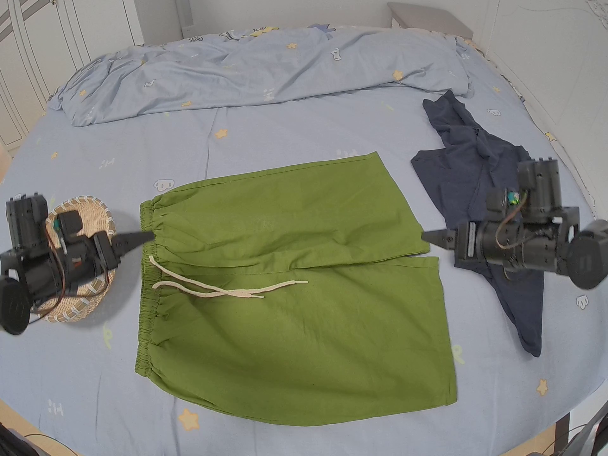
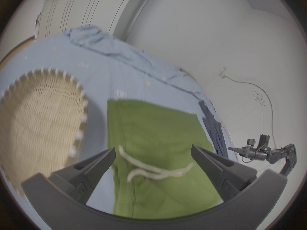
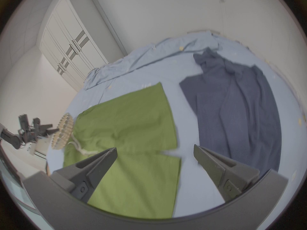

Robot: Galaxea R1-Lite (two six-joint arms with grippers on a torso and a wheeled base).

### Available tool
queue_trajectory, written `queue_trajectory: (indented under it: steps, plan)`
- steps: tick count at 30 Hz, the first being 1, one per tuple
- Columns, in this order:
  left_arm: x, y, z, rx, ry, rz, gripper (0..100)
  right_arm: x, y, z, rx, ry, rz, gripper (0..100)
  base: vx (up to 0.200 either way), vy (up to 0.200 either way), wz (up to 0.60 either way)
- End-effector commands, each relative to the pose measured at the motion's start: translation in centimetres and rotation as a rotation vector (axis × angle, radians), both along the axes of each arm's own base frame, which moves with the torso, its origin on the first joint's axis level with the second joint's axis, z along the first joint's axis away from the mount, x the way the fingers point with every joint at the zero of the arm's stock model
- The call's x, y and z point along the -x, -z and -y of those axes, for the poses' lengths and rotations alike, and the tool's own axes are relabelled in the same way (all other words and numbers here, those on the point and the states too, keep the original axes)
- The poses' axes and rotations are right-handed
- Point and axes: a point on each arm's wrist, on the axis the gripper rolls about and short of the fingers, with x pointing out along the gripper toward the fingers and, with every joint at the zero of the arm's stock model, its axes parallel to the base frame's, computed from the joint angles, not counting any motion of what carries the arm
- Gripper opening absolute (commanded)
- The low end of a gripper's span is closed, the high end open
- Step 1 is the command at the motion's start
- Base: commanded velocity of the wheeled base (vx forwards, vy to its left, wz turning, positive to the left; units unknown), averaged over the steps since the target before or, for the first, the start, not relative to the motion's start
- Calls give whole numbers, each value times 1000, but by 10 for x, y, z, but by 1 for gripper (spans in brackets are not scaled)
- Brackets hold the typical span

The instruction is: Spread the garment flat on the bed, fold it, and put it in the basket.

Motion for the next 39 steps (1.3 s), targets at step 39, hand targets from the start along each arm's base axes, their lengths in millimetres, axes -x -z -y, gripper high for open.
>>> queue_trajectory:
  steps: [39]
  plan:
    - [74, 148, -17, 127, 221, -365, 100, 109, 22, 51, -330, -131, -196, 100, 0, 0, 0]
